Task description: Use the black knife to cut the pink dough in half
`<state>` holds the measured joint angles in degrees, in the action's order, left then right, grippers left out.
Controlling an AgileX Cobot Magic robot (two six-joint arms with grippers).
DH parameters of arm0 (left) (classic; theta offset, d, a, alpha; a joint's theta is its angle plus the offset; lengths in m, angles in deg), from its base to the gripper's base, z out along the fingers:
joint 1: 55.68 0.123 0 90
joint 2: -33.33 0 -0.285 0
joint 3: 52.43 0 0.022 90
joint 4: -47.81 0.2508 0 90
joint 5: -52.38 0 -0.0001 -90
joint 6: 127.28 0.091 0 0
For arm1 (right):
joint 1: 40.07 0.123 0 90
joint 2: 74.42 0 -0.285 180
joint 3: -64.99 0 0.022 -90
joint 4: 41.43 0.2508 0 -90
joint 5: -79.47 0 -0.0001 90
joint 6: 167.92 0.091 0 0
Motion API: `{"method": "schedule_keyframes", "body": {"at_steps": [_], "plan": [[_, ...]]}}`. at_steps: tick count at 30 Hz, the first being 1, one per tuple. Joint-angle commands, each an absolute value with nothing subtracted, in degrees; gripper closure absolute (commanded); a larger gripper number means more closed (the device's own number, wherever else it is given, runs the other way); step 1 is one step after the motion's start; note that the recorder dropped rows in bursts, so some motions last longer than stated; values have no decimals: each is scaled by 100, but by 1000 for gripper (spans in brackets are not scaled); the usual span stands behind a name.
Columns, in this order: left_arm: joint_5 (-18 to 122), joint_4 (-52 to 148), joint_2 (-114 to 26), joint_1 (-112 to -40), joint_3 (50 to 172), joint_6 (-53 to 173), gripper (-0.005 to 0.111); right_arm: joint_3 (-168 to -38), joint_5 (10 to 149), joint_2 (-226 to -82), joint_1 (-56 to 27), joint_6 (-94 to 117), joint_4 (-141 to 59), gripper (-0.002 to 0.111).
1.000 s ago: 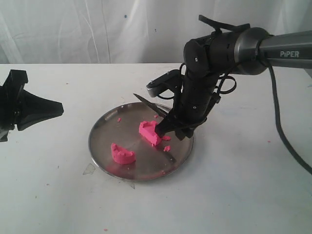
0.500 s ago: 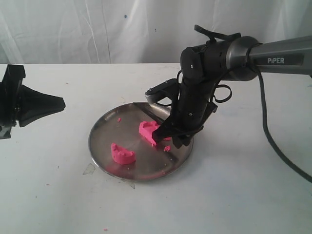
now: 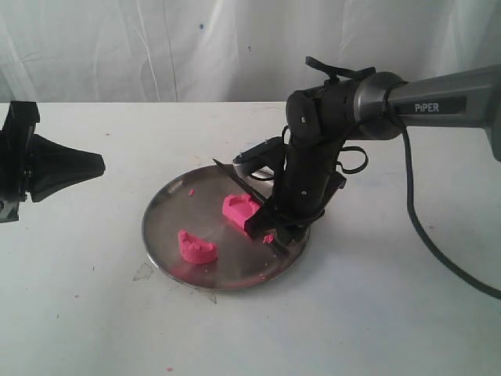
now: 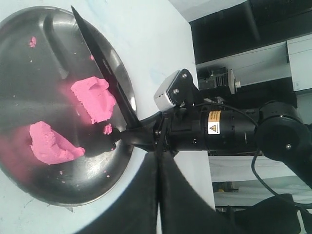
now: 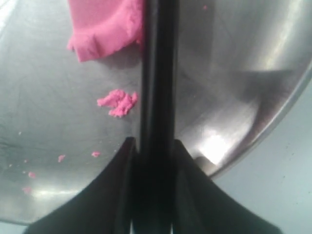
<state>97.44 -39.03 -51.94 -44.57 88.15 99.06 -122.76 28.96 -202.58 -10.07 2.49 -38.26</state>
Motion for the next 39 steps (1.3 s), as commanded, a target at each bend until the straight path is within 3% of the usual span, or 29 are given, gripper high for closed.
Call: {"method": "schedule_keyframes", "body": {"at_steps": [1, 18, 39], "plan": [[9885, -4002, -5183, -4442, 8808, 9949, 107, -12306, 3436, -20227, -1039, 537, -3866, 108], [9962, -4036, -5183, -4442, 8808, 9949, 107, -12306, 3159, -20239, -1039, 856, -4143, 107], [9996, -4084, -5183, -4442, 8808, 10001, 107, -12306, 3051, -20260, -1039, 771, -4143, 68]]}}
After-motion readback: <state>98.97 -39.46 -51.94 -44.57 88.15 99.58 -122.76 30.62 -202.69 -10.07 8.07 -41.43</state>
